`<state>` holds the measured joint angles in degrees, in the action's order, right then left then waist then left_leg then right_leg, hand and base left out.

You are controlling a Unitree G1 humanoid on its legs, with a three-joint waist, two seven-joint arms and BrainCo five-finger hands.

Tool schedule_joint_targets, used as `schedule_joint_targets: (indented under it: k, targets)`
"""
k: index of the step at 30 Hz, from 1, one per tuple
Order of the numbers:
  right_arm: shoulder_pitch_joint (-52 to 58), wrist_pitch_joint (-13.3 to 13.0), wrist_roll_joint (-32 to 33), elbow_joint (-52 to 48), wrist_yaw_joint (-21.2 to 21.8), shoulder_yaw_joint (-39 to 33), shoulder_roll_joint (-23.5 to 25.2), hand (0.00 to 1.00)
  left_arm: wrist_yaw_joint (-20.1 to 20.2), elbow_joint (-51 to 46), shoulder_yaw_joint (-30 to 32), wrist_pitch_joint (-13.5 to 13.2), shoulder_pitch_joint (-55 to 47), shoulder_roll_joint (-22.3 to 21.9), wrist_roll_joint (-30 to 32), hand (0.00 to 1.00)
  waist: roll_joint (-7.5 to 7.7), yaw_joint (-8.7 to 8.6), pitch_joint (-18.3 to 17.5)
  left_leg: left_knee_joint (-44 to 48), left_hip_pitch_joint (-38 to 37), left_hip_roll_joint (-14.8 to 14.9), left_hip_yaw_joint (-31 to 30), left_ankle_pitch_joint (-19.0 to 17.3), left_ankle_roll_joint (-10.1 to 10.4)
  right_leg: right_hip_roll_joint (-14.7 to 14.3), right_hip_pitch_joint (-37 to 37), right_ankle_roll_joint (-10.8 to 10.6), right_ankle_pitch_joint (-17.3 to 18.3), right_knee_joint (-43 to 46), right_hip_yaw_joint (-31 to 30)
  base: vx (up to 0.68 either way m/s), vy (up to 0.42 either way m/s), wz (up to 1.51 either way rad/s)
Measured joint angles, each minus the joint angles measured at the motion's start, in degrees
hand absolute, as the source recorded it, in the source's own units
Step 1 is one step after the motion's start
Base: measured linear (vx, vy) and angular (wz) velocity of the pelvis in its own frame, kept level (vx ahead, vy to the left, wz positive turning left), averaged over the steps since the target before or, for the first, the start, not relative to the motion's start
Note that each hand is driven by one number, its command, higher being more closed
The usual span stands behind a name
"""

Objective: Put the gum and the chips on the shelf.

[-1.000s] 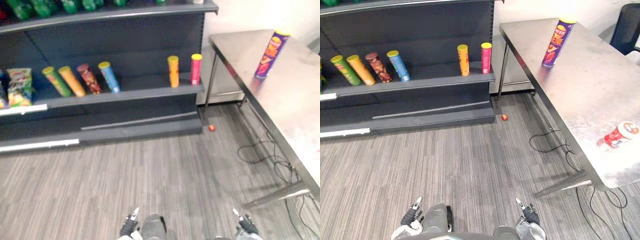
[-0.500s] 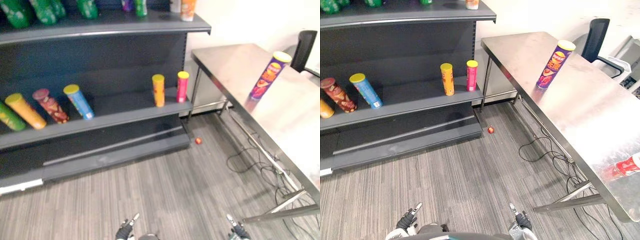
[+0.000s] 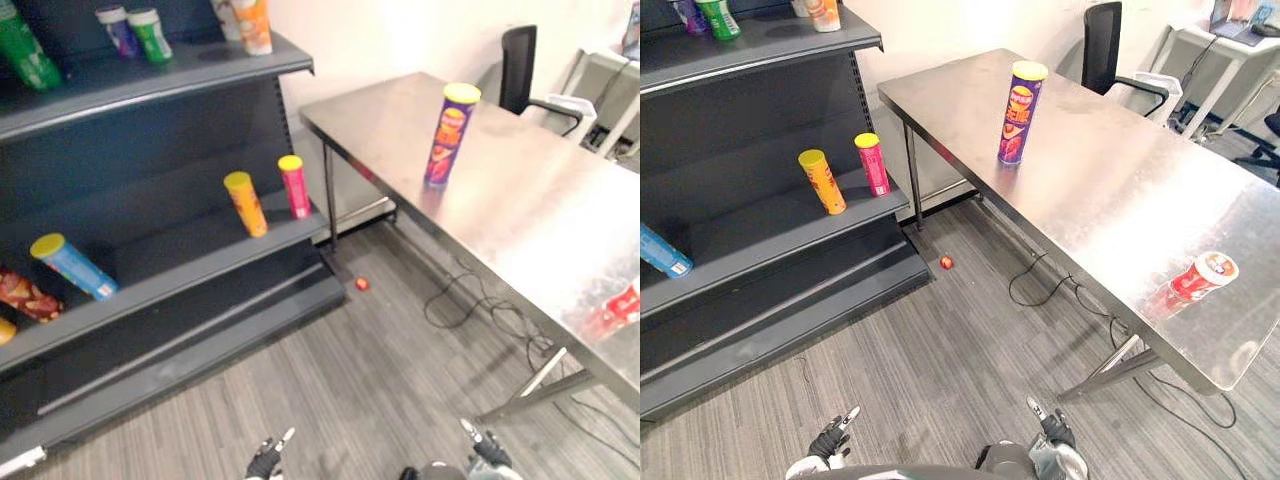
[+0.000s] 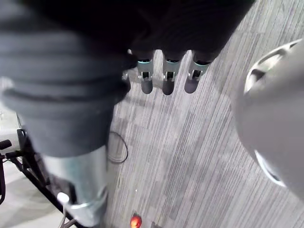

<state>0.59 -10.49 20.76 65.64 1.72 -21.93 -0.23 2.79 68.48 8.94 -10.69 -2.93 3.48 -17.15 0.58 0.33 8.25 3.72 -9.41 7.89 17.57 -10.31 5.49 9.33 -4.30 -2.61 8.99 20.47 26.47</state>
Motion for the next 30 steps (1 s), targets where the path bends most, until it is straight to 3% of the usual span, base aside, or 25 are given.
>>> schedule_joint_targets:
  k: [2,6,12,13,14,15,16,17,18,19,20,21,22,25,28,29,30]
  targets:
    - [0.2,0.1,0.0,0.0,0.1,0.2,0.3,0.00,0.1,-0.3,0.5,0.0,-0.1,0.4,0.0,0.00,1.13,0.33,-0.2,-1.6,0.1,-1.0,0.8,0.7,-0.7,0.4,0.7,0.0,0.0,-3.8,1.8,-0.06,0.050,-0.12]
    - [2.3,0.3,-0.2,-0.5,0.1,0.2,0.6,0.00,0.0,-0.3,0.5,0.6,-0.2,0.6,0.1,0.00,0.90,0.11,-0.7,-2.6,-0.2,-1.2,1.9,1.0,-1.0,-0.5,2.6,-0.7,-2.7,-9.5,3.2,0.00,0.068,0.01]
    - [2.7,0.4,-0.2,-0.4,0.1,-0.1,0.4,0.00,0.0,-0.2,0.3,1.4,0.0,0.8,0.1,0.00,0.61,-0.18,-0.9,-2.2,-1.3,-0.4,6.7,0.5,0.1,-1.9,1.5,-0.8,-2.8,-9.2,0.7,0.07,0.013,-0.32]
    - [2.7,0.4,-0.1,0.1,0.1,-0.1,0.1,0.00,0.0,-0.2,0.4,1.3,-0.1,0.8,0.1,0.00,0.43,-0.19,-0.8,0.4,-1.1,0.6,8.2,-0.6,1.3,-2.5,1.5,-0.6,-2.6,-9.2,-0.3,0.13,-0.064,-0.88]
    - [2.9,0.5,-0.1,0.7,0.1,-0.1,0.1,0.00,0.0,-0.2,0.6,1.3,-0.3,1.2,0.0,0.00,0.34,-0.11,-0.8,10.9,1.5,3.5,10.0,-3.5,4.2,-3.4,1.8,0.7,-1.7,-9.4,-1.9,0.08,-0.056,-0.89]
    - [3.1,0.5,0.0,0.7,0.1,-0.2,0.1,0.00,0.0,-0.3,0.6,1.4,-0.2,1.4,-0.1,0.00,0.35,-0.16,-0.8,16.6,3.3,5.0,10.1,-3.9,3.9,-3.9,2.1,1.1,-1.5,-9.4,-2.7,0.15,-0.156,-1.04]
    - [3.6,0.5,0.6,0.6,0.1,-0.6,-0.2,0.00,0.0,-0.8,1.4,1.3,-0.2,1.1,-0.5,0.00,-0.50,-0.39,-0.7,28.9,6.9,8.8,9.7,-3.6,3.3,-5.7,2.9,1.3,-1.3,-9.5,-4.5,0.13,-0.146,-0.84]
    - [3.7,0.5,0.7,0.6,0.1,-1.3,-0.8,0.00,0.0,-0.8,2.4,1.4,-0.3,0.6,-0.6,0.00,-1.65,-0.41,-0.6,34.7,8.5,11.0,8.6,-2.8,1.9,-6.9,3.6,1.5,-1.2,-9.4,-5.2,0.22,-0.145,-1.21]
    - [3.9,0.5,0.7,0.5,0.0,-2.4,-1.9,0.00,-0.1,-0.8,3.9,1.4,-0.5,-0.8,-1.4,0.00,-3.80,-0.32,-0.5,43.0,10.6,13.7,5.8,0.0,-2.3,-8.7,4.8,2.2,-0.7,-9.2,-7.3,0.24,-0.024,-1.37]
    - [4.3,0.5,0.9,0.5,-0.1,-2.6,-2.6,0.00,-0.1,-0.8,4.0,1.2,-1.0,-1.1,-3.0,0.00,-4.35,-0.10,-0.5,48.8,12.9,13.7,2.5,5.8,-5.2,-9.3,6.1,2.6,-0.4,-9.3,-10.1,0.26,0.022,-1.33]
    - [4.5,0.6,1.4,0.5,-0.2,-3.1,-2.6,0.00,-0.1,-1.1,4.1,1.1,-1.1,-1.1,-3.6,0.00,-3.91,-0.05,-0.6,51.2,14.7,13.4,0.8,8.6,-4.7,-9.0,6.2,2.7,-0.2,-9.6,-11.5,0.28,0.038,-1.14]
    - [4.7,0.6,2.3,0.4,-0.5,-4.9,-2.6,0.00,0.2,-1.5,4.4,1.1,-0.7,-1.5,-4.6,0.00,-4.08,-0.13,-0.6,53.5,17.4,12.1,-2.1,3.1,-3.1,-8.5,6.5,2.8,-0.1,-9.9,-14.3,0.28,0.039,-0.94]
    - [4.8,0.7,2.4,0.5,-1.1,-6.3,-2.3,0.00,0.3,-2.4,4.8,0.8,-0.6,-2.1,-4.8,0.00,-3.92,-0.20,-0.5,52.1,19.4,10.7,-3.7,-1.3,-2.6,-8.0,7.2,2.8,-0.1,-10.7,-16.4,0.26,0.040,-0.89]
    - [4.9,1.2,2.3,0.5,-1.4,-8.8,-0.9,0.00,0.7,-3.1,5.0,0.3,-1.2,-2.1,-5.1,0.00,-3.16,0.26,-0.1,40.1,20.3,8.6,-6.4,-5.0,-2.1,-7.0,9.4,2.7,-0.1,-11.5,-21.5,0.21,0.095,-0.91]
    - [4.2,1.2,2.1,0.4,-1.3,-9.1,-0.4,0.00,0.9,-2.8,5.8,0.3,-1.5,-2.4,-5.0,0.00,-3.47,0.02,-0.2,20.0,17.9,6.5,-14.9,-3.8,-2.2,-6.4,9.0,-0.4,2.8,-9.9,-27.3,0.15,0.290,-1.11]
    - [4.3,1.2,1.8,0.3,-1.3,-9.1,-0.3,0.00,0.9,-2.8,6.7,0.8,-1.9,-2.7,-4.6,0.00,-3.58,0.01,-0.5,17.2,16.8,5.9,-16.6,-0.3,0.4,-6.1,8.5,-1.9,4.2,-8.3,-29.2,0.15,0.363,-0.90]
    - [4.6,1.2,1.8,0.4,-1.4,-9.4,-0.3,0.00,0.9,-2.8,7.4,0.9,-1.9,-2.9,-4.5,0.00,-3.61,-0.09,-0.8,17.4,16.3,5.2,-15.7,-0.8,1.7,-5.3,8.6,-2.5,4.7,-8.0,-29.8,0.18,0.339,-0.60]
